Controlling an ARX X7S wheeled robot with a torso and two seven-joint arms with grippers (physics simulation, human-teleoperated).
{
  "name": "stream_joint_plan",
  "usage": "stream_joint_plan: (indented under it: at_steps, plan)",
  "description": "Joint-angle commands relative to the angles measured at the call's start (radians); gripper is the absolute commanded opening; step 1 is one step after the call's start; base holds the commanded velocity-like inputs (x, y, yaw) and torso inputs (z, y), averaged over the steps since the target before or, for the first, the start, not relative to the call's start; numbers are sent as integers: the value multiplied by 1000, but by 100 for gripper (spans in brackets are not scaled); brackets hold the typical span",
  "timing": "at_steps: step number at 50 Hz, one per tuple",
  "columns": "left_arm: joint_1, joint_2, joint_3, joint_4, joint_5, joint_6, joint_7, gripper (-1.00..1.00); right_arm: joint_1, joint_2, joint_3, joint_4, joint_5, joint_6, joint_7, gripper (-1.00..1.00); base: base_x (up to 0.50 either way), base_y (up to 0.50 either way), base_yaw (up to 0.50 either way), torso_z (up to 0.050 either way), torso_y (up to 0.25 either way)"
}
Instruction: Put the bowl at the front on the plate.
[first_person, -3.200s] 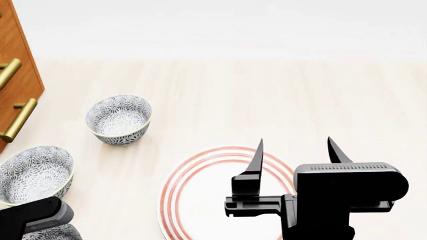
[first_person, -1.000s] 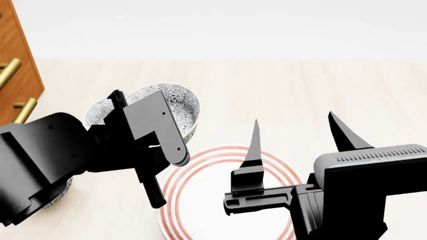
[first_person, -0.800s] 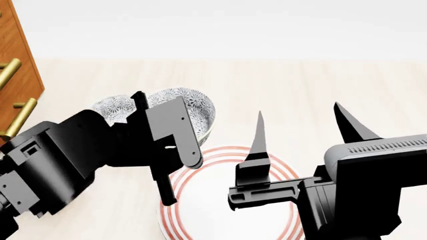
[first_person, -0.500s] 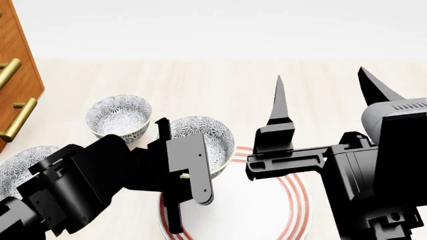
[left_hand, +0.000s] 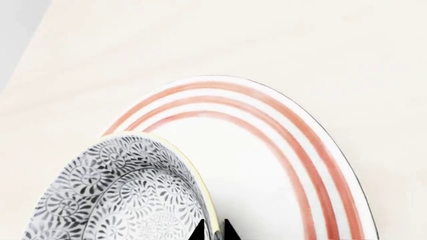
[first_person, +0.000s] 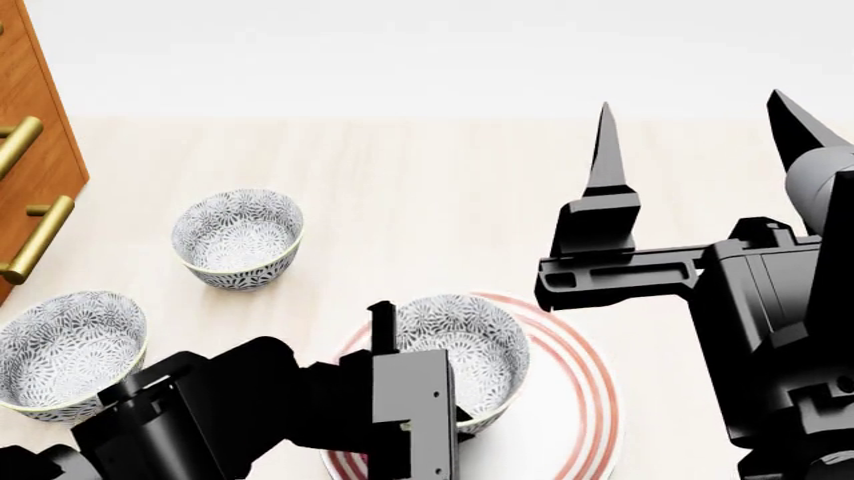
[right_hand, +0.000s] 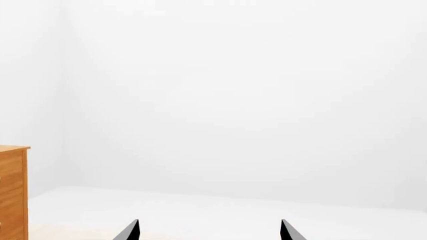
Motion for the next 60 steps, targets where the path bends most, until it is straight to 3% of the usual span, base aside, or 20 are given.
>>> stream_joint_plan:
  at_steps: [1, 14, 16, 17, 27, 33, 36, 42, 55, 60]
  plan:
    - [22, 4, 3, 36, -14, 38, -17, -100, -15, 13, -12, 20, -18, -30, -4, 100, 0, 0, 0, 0, 0]
    - [52, 4, 6, 43, 8, 31, -35, -100, -21, 17, -4, 13, -4, -30, -1, 100, 0, 0, 0, 0, 1]
    - [55, 4, 4, 40, 16, 19, -83, -100, -25, 19, -4, 11, -4, -33, -3, 100, 0, 0, 0, 0, 0]
    - [56, 4, 7, 42, 21, 12, -77, 100, -26, 19, -3, 11, -2, -34, -3, 100, 0, 0, 0, 0, 0]
    - [50, 4, 2, 33, 20, 8, -99, 100, -50, 22, 11, 9, 3, -51, -8, 100, 0, 0, 0, 0, 0]
    - [26, 3, -21, 90, -96, 51, -78, 100, -71, 21, -6, 34, -23, -91, -17, 100, 0, 0, 0, 0, 0]
    - [-6, -124, -50, 399, -191, -71, -117, 100, -81, 16, -34, 50, -46, -118, -22, 100, 0, 0, 0, 0, 0]
    - [-50, -240, -66, 691, -274, -184, -171, 100, -69, 19, -51, 71, -60, -125, -17, 100, 0, 0, 0, 0, 0]
    - [-87, -352, -151, 818, -362, -239, -285, 100, -107, 21, -30, 63, -57, -152, -19, 100, 0, 0, 0, 0, 0]
    - [-57, -414, -176, 857, -358, -234, -393, 100, -139, 4, -8, 40, -32, -174, -31, 100, 0, 0, 0, 0, 0]
